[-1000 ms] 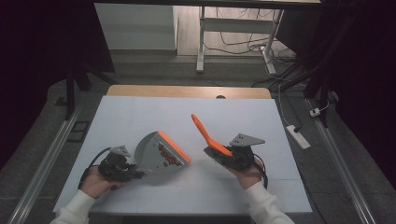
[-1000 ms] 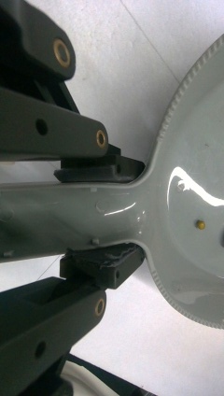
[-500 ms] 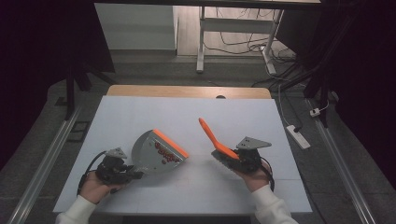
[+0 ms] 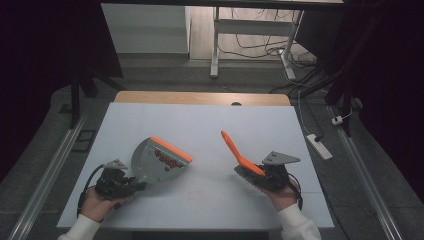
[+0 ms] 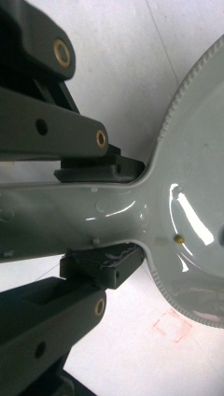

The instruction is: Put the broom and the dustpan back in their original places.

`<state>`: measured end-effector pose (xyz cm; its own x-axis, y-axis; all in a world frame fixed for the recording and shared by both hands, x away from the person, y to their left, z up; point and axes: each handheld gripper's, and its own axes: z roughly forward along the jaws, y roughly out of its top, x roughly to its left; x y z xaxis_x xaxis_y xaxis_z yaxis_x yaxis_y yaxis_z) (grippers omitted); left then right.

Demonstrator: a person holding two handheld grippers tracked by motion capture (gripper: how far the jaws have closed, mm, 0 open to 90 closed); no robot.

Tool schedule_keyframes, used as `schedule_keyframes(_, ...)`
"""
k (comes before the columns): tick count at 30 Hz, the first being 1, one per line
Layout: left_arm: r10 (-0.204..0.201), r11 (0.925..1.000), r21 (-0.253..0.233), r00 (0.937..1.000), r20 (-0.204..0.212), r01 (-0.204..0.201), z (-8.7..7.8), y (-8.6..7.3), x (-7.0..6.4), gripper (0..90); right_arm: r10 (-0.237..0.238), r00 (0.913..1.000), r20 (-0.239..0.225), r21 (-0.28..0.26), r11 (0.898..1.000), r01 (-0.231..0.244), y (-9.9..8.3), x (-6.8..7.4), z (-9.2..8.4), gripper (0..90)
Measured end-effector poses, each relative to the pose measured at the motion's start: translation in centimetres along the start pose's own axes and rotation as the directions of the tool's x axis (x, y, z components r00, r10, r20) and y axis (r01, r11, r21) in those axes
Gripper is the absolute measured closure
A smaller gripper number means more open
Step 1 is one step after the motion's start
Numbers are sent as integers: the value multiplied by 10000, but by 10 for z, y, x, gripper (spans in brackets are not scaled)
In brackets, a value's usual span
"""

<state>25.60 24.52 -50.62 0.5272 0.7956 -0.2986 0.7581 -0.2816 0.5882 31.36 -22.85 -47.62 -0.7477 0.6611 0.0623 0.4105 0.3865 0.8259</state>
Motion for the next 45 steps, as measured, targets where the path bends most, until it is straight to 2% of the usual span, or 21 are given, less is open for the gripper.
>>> schedule_keyframes(6, -395, 9987, -314, 9992, -1, 395, -4, -2, 0, 623, 32, 9999, -162, 50, 10000, -31, -3, -1, -1, 699)
schedule_keyframes(15, -770, 9958, -530, 9962, -409, 748, -6, -7, -1, 623, 251, 9990, -383, 167, 9996, -245, -8, -4, -2, 699)
schedule_keyframes(21, -1154, 9916, -658, 9911, -664, 1111, -7, -13, 0, 623, 355, 9989, -297, 272, 9990, -347, -11, -2, -7, 699)
schedule_keyframes(25, -1566, 9855, -801, 9839, -863, 1498, -8, -17, 1, 623, 550, 9982, -245, 364, 9979, -541, -14, -3, -10, 699)
schedule_keyframes(32, -2236, 9726, -951, 9654, -1339, 2121, -3, -20, 2, 623, 728, 9970, -252, 547, 9960, -713, -17, -3, -11, 699)
schedule_keyframes(35, -2542, 9652, -1026, 9546, -1550, 2404, -1, -20, 2, 622, 776, 9965, -321, 607, 9953, -756, -17, -2, -11, 699)
schedule_keyframes(37, -2828, 9569, -1164, 9447, -1658, 2661, 1, -19, 3, 622, 820, 9959, -372, 635, 9948, -796, -18, -2, -11, 699)
schedule_keyframes(40, -3012, 9512, -1236, 9382, -1705, 2829, 4, -19, 4, 623, 952, 9944, -464, 772, 9928, -914, -19, -3, -9, 699)
schedule_keyframes(45, -3104, 9489, -1180, 9334, -1802, 2928, 8, -19, 7, 623, 1240, 9915, -396, 1095, 9868, -1191, -24, -8, -4, 699)
